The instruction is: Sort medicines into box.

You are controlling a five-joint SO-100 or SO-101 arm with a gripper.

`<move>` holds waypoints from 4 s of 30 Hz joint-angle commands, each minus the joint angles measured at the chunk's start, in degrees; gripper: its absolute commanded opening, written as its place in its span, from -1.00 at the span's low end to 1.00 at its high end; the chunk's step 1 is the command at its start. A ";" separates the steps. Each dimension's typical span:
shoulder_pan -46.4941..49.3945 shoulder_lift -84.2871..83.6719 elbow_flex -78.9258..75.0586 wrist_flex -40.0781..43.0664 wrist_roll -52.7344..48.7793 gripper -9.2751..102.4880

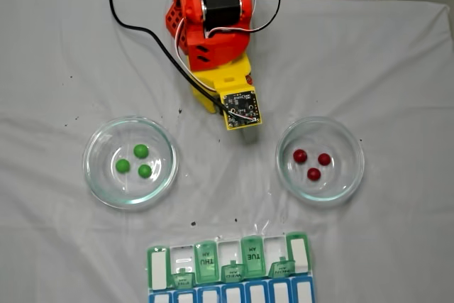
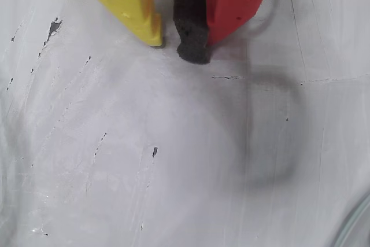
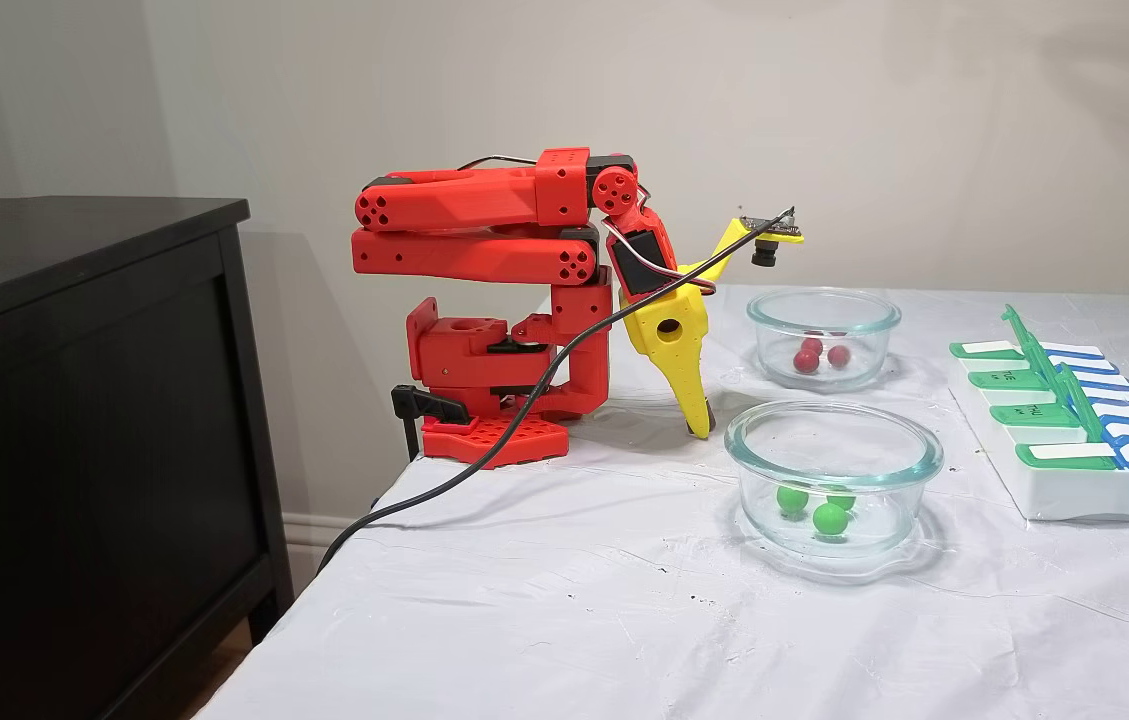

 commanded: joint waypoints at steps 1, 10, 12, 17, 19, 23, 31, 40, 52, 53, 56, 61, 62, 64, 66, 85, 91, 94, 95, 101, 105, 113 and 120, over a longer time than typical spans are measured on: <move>-0.09 0.18 -1.05 -0.26 -0.26 -0.72; -0.09 0.18 -1.05 -0.26 -0.26 -0.72; -0.09 0.18 -1.05 -0.26 -0.26 -0.72; -0.09 0.18 -1.05 -0.26 -0.26 -0.72; -0.09 0.18 -1.05 -0.26 -0.26 -0.72; -0.09 0.18 -1.05 -0.26 -0.26 -0.72; -0.09 0.18 -1.05 -0.26 -0.26 -0.72; -0.09 0.18 -1.05 -0.26 -0.26 -0.72; -0.09 0.18 -1.05 -0.26 -0.26 -0.72; -0.09 0.18 -1.05 -0.26 -0.26 -0.72; -0.09 0.18 -1.05 -0.26 -0.26 -0.72; -0.09 0.18 -1.05 -0.26 -0.35 -0.72; -0.09 0.18 -1.05 -0.26 -0.35 -0.72; -0.09 0.18 -1.05 -0.26 -0.35 -0.72; -0.09 0.18 -1.05 -0.26 -0.35 -0.72; 0.26 0.18 -1.05 0.18 -7.03 -0.75; -2.20 0.18 -1.05 -1.49 6.15 -0.84; -2.99 0.18 -2.29 -3.78 14.94 -0.84; -4.48 0.18 -3.08 -4.66 18.37 -0.84; -6.68 0.18 -17.84 -4.92 31.03 -0.84; -9.14 -0.18 -28.04 -1.49 38.41 -0.84; -14.59 -27.77 -49.48 -2.11 47.99 -0.84; -20.04 -49.31 -66.80 1.85 53.44 -0.83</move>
